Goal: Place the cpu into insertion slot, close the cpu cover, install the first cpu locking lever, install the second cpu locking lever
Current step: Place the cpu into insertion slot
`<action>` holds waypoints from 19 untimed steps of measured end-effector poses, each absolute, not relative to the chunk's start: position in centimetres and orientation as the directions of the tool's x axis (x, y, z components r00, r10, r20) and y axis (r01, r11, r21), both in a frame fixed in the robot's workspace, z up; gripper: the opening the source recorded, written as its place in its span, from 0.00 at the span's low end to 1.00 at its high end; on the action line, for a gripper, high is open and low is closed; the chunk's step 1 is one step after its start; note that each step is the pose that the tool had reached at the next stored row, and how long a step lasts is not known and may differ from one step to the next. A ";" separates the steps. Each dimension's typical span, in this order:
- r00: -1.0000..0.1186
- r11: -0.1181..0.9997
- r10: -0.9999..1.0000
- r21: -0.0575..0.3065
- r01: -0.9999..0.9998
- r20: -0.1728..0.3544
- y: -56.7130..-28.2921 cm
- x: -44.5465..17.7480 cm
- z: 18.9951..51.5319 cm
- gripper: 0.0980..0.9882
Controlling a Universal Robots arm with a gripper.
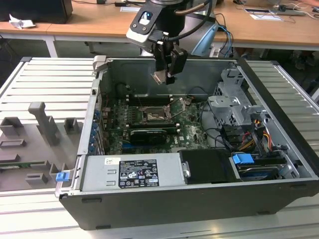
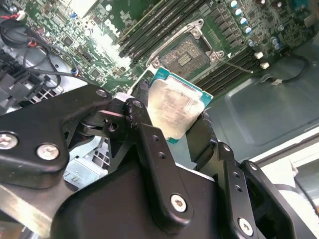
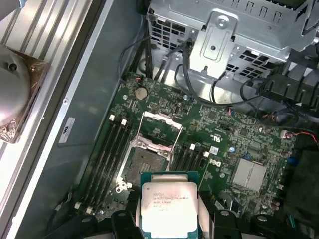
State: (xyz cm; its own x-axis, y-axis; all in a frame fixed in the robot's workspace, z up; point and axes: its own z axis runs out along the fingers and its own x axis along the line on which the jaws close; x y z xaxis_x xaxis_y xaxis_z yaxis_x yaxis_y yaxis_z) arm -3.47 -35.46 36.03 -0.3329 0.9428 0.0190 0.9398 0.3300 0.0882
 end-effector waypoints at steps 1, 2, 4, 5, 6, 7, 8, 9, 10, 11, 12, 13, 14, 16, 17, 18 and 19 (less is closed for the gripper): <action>-0.314 0.312 0.949 0.088 0.946 0.019 -35.5 -3.5 36.0 0.50; -0.299 0.297 0.954 0.088 0.951 0.019 -35.5 -3.5 36.0 0.50; -0.273 0.271 0.962 0.088 0.959 0.019 -35.5 -3.5 36.0 0.50; -0.256 0.253 0.966 0.088 0.963 0.019 -35.5 -3.5 36.0 0.50; -0.247 0.245 0.969 0.088 0.966 0.019 -35.5 -3.5 35.9 0.50; -0.238 0.236 0.971 0.088 0.968 0.019 -35.5 -3.5 35.9 0.50; -0.224 0.222 0.974 0.088 0.971 0.019 -35.5 -3.5 35.9 0.50; -0.208 0.206 0.978 0.088 0.975 0.019 -35.5 -3.5 35.9 0.50; -0.192 0.190 0.981 0.088 0.978 0.019 -35.5 -3.5 35.9 0.50; -0.180 0.178 0.983 0.088 0.980 0.019 -35.5 -3.5 35.9 0.50; -0.168 0.166 0.986 0.088 0.982 0.019 -35.5 -3.5 35.8 0.50; -0.152 0.150 0.988 0.088 0.985 0.019 -35.5 -3.5 35.8 0.50; -0.140 0.138 0.990 0.088 0.987 0.019 -35.5 -3.5 35.8 0.50; -0.096 0.094 0.995 0.088 0.992 0.019 -35.5 -3.5 35.8 0.50; -0.079 0.077 0.997 0.088 0.993 0.019 -35.5 -3.5 35.7 0.50; -0.065 0.063 0.998 0.088 0.994 0.019 -35.5 -3.5 35.7 0.50; -0.047 0.045 0.999 0.088 0.995 0.019 -35.5 -3.5 35.7 0.50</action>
State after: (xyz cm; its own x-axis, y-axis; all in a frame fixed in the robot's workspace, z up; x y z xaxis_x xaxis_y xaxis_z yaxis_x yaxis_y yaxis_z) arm -3.48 -35.46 35.72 -0.0467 0.9987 0.0189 0.9951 0.0448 0.0882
